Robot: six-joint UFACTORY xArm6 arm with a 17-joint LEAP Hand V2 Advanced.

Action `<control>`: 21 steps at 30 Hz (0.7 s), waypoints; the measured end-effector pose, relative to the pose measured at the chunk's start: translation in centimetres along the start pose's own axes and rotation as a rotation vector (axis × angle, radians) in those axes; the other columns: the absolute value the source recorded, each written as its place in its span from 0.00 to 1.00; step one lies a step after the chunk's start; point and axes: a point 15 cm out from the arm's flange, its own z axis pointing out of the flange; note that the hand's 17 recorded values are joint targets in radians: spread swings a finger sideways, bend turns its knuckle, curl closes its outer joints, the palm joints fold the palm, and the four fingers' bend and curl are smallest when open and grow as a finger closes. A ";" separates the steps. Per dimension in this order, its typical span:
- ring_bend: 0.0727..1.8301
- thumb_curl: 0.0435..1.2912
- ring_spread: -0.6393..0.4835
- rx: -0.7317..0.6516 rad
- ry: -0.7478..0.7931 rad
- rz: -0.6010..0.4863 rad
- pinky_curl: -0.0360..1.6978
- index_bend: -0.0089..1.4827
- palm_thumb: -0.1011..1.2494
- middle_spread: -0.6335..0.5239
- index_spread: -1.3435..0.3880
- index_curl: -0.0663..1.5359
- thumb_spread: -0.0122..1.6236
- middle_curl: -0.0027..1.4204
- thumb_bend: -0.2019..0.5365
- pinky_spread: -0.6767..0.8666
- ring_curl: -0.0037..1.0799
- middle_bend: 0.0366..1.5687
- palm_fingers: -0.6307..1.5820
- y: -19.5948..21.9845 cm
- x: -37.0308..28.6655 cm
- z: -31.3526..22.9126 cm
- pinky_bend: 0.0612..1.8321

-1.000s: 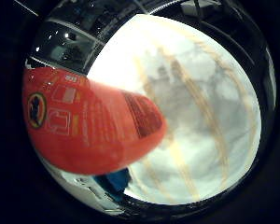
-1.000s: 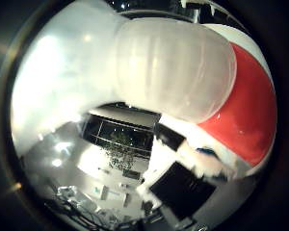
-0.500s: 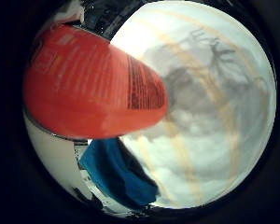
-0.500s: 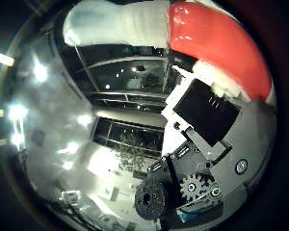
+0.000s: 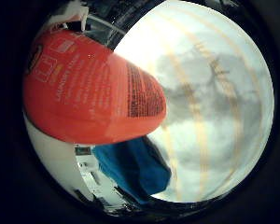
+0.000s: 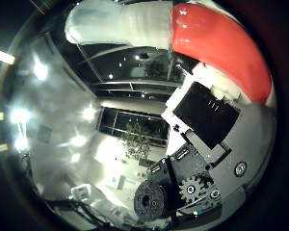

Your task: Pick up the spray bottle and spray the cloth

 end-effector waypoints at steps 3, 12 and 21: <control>0.80 0.59 0.44 -0.094 0.067 -0.054 0.59 0.77 0.87 0.49 0.66 0.49 0.50 0.43 0.25 0.34 0.54 0.86 0.82 0.3 -0.5 -1.2 0.64; 0.80 0.63 0.44 -0.336 0.229 -0.156 0.65 0.77 0.86 0.49 0.66 0.49 0.48 0.42 0.25 0.33 0.53 0.86 0.82 -0.5 -6.0 -6.4 0.60; 0.80 0.66 0.44 -0.579 0.364 -0.212 0.69 0.76 0.85 0.49 0.66 0.50 0.46 0.42 0.25 0.32 0.53 0.86 0.83 1.0 -12.2 -7.8 0.57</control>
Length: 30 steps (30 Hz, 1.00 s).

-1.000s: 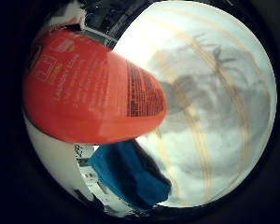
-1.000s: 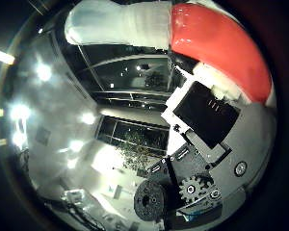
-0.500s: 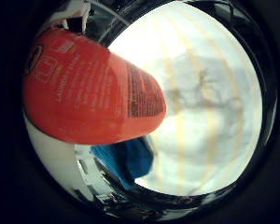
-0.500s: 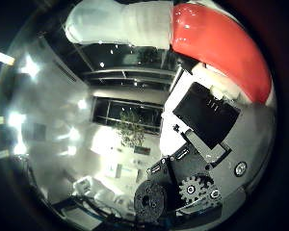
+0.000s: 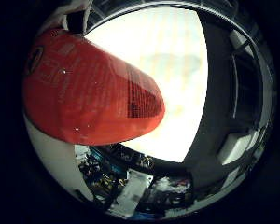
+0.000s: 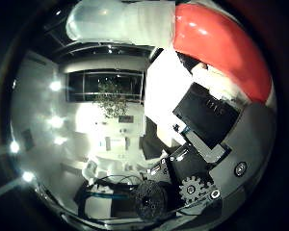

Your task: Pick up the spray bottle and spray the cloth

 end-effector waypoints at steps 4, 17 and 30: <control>0.80 0.66 0.44 -0.131 0.087 -0.029 0.71 0.76 0.84 0.48 0.66 0.50 0.46 0.42 0.25 0.32 0.53 0.86 0.83 1.0 -2.5 0.3 0.57; 0.80 0.68 0.43 -0.486 0.486 -0.132 0.73 0.76 0.84 0.48 0.66 0.51 0.46 0.41 0.25 0.31 0.52 0.87 0.83 4.1 -9.2 2.1 0.55; 0.80 0.68 0.43 -0.683 0.775 -0.141 0.74 0.75 0.83 0.47 0.65 0.51 0.45 0.41 0.25 0.31 0.53 0.87 0.83 3.9 -9.8 7.5 0.55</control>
